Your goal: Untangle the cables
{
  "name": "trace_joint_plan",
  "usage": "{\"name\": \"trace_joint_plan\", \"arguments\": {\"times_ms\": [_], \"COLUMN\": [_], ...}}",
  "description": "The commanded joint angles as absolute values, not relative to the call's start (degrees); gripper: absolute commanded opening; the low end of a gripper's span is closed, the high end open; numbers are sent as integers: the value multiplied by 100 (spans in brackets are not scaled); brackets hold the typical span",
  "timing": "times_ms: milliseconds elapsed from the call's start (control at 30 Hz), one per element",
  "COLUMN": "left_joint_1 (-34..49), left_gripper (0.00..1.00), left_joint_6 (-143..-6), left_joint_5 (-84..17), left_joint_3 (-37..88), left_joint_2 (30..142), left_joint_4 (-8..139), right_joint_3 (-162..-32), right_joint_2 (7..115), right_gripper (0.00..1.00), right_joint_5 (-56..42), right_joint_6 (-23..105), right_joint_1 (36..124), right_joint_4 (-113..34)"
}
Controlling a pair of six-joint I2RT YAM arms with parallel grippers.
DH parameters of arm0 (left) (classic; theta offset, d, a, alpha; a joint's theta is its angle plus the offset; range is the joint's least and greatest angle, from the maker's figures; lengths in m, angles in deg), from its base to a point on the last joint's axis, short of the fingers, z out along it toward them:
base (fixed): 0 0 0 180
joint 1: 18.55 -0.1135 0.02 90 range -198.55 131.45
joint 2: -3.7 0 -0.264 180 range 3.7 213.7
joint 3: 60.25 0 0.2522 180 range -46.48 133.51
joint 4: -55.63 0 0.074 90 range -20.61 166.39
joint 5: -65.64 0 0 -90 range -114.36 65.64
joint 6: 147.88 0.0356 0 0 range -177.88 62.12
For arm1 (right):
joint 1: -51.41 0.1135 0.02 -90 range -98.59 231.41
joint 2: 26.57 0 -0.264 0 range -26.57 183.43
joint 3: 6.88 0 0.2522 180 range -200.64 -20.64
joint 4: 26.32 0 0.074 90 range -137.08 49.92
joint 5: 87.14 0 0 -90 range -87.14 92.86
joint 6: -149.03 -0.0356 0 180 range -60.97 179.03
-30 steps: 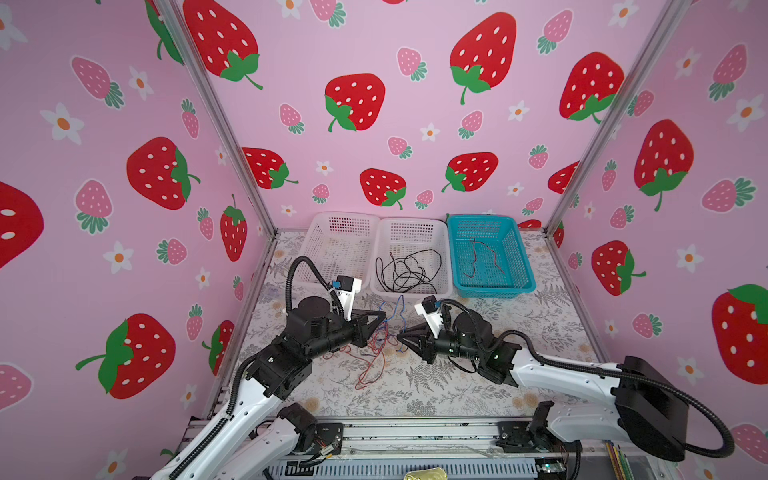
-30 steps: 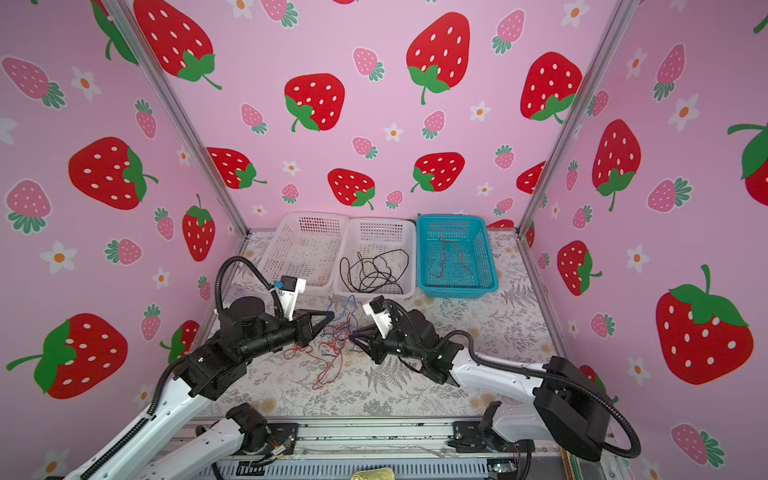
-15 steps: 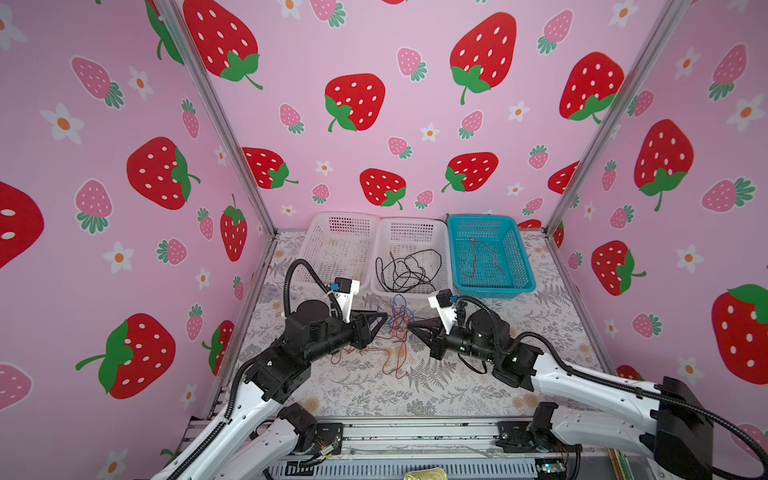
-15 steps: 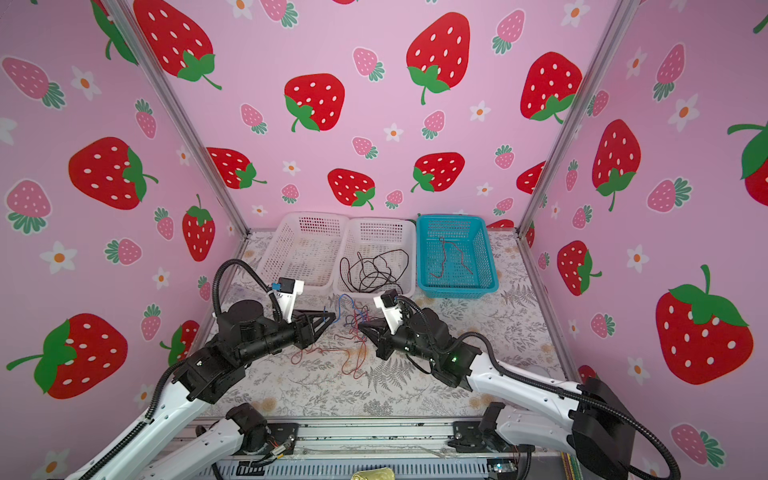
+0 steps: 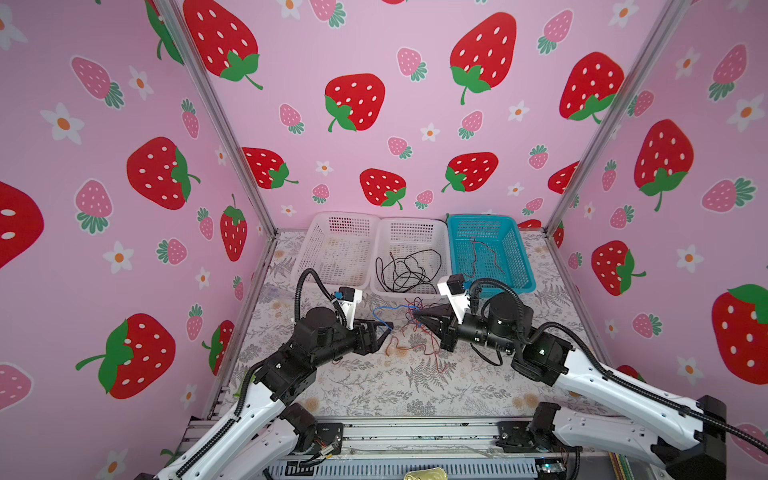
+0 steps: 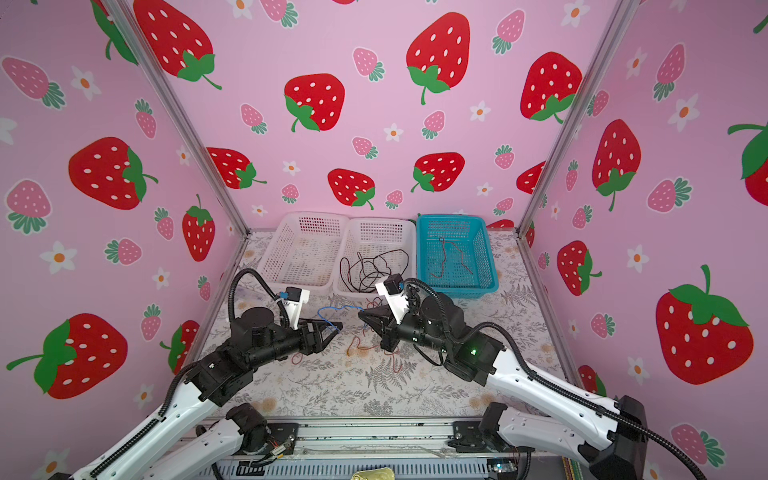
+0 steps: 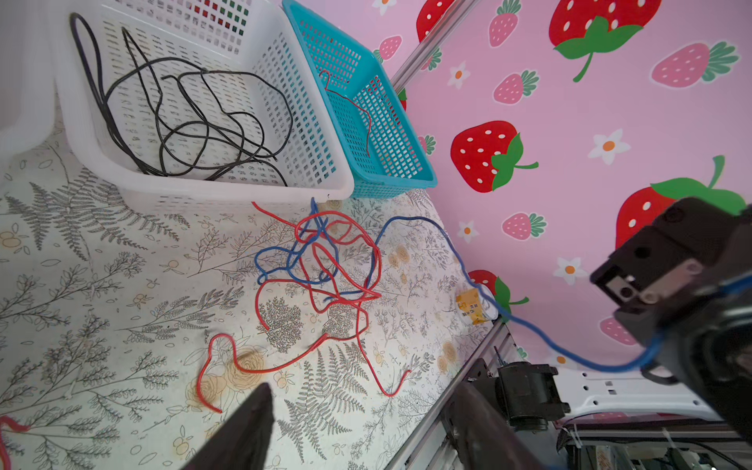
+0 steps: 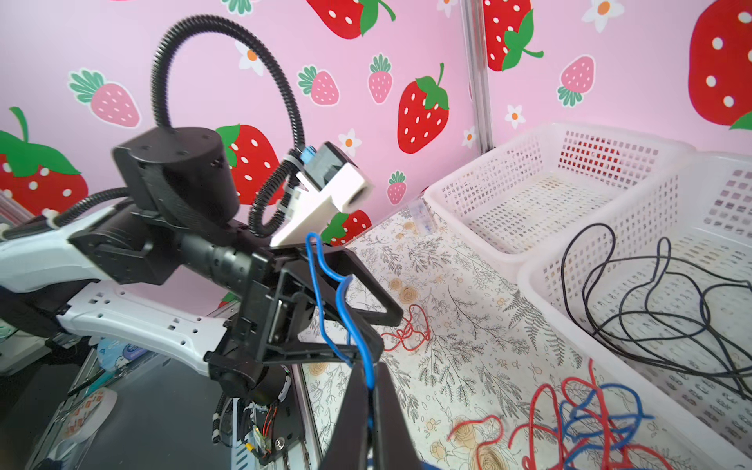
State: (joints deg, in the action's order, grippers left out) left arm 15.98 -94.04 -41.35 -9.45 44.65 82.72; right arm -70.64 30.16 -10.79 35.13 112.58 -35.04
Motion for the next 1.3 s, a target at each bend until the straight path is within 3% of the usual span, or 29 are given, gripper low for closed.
{"name": "trace_joint_plan", "arguments": {"times_ms": [0, 200, 467, 567, 733, 1100, 1267], "left_joint_1": [1632, 1651, 1643, 1643, 1661, 1369, 1171], "left_gripper": [86, 99, 100, 100, 100, 99, 99], "left_joint_6": [-9724, -10027, -10131, -9837, -9617, -10754, -11325], "left_joint_5": [-4192, -4235, -3458, -3785, -4583, -4261, -4526], "left_joint_3": [-1164, -1141, -549, -454, -530, -768, -864], "left_joint_2": [4585, 4809, 5187, 5389, 5604, 4896, 4789], "left_joint_4": [8049, 7994, 9436, 9581, 9401, 8774, 8462], "right_joint_3": [-7395, -7504, -7495, -7481, -7280, -6226, -5795], "right_joint_2": [2801, 2663, 2328, 2340, 2519, 2628, 2599], "right_gripper": [0, 0, 0, 0, 0, 0, 0], "right_joint_5": [-1329, -1264, -67, 348, 59, -469, -257], "right_joint_6": [3609, 3644, 3582, 3513, 3399, 3369, 3332], "right_joint_1": [11289, 11285, 11285, 11285, 11286, 11339, 11422], "right_joint_4": [-3247, -3343, -3638, -3820, -3599, -2928, -2891]}}
